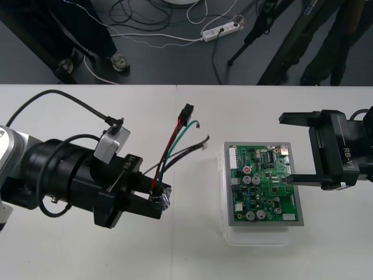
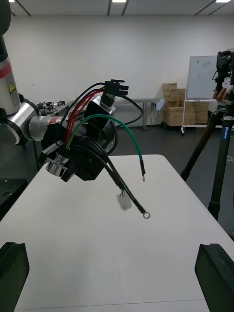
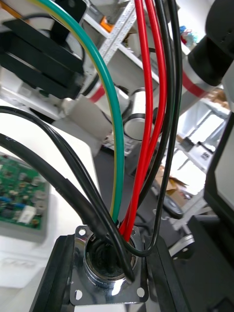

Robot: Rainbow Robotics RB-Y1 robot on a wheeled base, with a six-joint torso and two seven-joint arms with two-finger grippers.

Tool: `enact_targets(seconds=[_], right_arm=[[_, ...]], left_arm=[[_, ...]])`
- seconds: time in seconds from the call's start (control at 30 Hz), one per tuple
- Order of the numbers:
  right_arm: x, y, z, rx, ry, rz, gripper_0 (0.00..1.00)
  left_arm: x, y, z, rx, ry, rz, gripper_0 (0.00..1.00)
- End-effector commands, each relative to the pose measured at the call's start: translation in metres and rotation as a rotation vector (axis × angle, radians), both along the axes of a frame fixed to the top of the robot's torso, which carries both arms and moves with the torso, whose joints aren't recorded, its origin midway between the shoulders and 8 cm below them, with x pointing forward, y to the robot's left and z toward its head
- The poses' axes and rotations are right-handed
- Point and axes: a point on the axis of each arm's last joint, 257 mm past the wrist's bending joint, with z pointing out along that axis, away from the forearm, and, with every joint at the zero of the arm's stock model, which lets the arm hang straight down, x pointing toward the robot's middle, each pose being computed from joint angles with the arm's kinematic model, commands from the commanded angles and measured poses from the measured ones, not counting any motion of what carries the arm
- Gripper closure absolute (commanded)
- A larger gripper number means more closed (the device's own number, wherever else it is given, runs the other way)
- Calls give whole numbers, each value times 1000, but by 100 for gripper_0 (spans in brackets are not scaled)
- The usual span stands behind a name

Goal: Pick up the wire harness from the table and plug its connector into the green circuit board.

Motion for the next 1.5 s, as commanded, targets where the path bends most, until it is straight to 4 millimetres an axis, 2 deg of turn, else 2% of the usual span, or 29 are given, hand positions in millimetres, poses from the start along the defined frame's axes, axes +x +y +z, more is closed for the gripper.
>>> enact_targets(seconds=[0.03,0.27,0.67,1.1,1.27,1.5], right_arm=[[-7,6,7,-33,2,40,0],[-8,7,7,-33,0,41,0],[-8,7,10,-28,1,45,0],[-9,9,8,-30,8,52,0],[-11,10,11,-21,7,60,0],[-14,4,11,-44,14,71,0]], left_arm=[[-43,-21,9,-21,56,-155,100],[-73,-35,10,-40,147,-261,100],[-100,-57,15,-54,214,-359,100],[-106,-65,20,-39,266,-386,100],[-106,-64,35,-36,360,-401,100],[-103,-67,43,-39,368,-400,100]])
